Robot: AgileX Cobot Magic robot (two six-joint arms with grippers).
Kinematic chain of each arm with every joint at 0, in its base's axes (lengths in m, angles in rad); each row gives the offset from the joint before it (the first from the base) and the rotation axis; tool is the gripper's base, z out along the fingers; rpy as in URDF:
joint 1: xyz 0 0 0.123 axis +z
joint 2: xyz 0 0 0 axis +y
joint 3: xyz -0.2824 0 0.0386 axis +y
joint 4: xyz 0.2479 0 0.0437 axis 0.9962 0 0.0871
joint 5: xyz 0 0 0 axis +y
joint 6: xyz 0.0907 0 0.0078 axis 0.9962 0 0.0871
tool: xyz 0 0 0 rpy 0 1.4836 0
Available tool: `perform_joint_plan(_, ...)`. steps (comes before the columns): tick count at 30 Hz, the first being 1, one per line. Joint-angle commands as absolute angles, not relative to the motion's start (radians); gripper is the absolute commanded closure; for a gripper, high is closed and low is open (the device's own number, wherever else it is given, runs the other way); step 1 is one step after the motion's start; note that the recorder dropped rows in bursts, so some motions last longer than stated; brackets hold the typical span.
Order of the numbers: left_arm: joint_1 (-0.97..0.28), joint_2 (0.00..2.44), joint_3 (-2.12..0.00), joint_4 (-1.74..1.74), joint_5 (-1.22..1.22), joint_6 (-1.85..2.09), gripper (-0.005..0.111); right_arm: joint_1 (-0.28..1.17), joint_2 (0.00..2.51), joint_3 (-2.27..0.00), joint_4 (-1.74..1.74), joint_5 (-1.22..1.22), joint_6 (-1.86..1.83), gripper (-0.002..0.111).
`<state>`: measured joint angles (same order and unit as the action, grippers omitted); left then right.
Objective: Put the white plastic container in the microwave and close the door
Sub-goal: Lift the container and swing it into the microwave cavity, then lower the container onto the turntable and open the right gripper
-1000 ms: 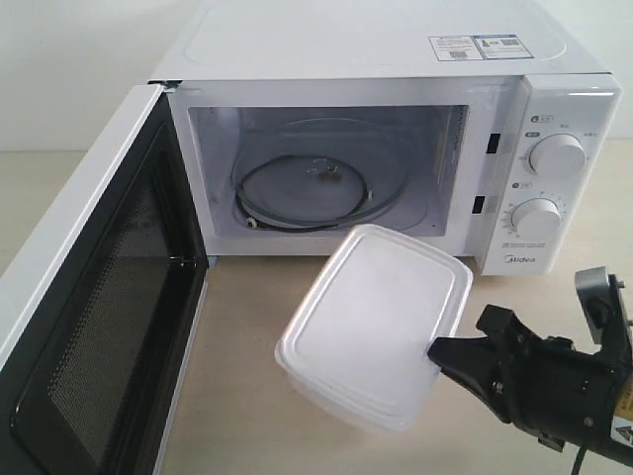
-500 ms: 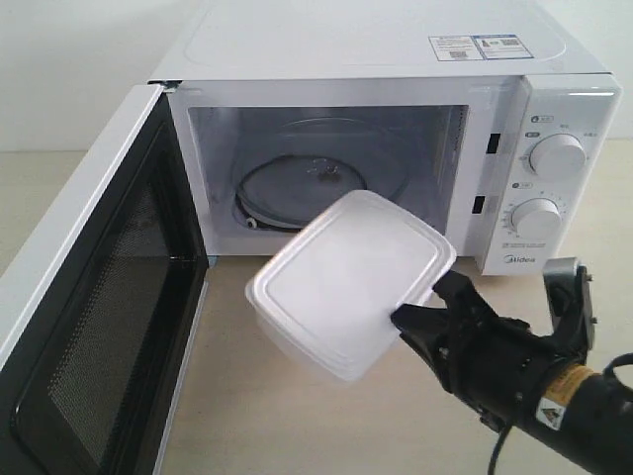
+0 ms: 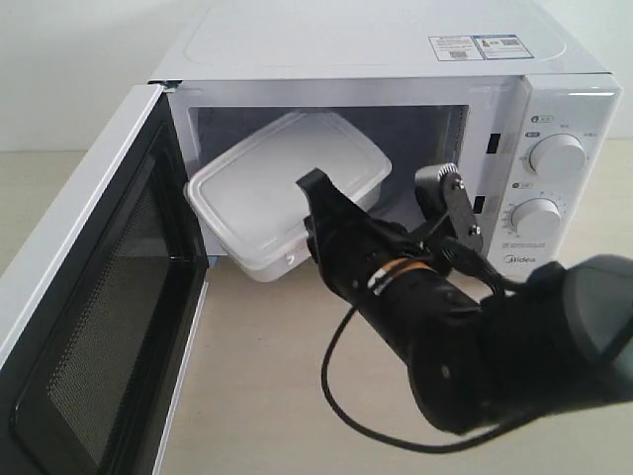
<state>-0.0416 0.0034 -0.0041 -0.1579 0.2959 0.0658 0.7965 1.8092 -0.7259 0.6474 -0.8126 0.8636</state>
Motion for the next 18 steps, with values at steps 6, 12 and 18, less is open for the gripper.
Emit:
perform_joint_plan(6,-0.04,0.0,0.0,-0.168,0.294,0.059,0.102,0.671,1.807,-0.912,0.734,-0.635,0.672,0.108)
perform_joint_plan(12,-0.04,0.0,0.0,-0.168,0.294,0.059,0.102,0.617,1.807,-0.954,0.741,-0.596,0.67,0.108)
perform_joint_plan(18,-0.04,0.0,0.0,-0.168,0.294,0.059,0.102,0.61,1.81,-0.956,0.794,-0.593,0.623,0.108)
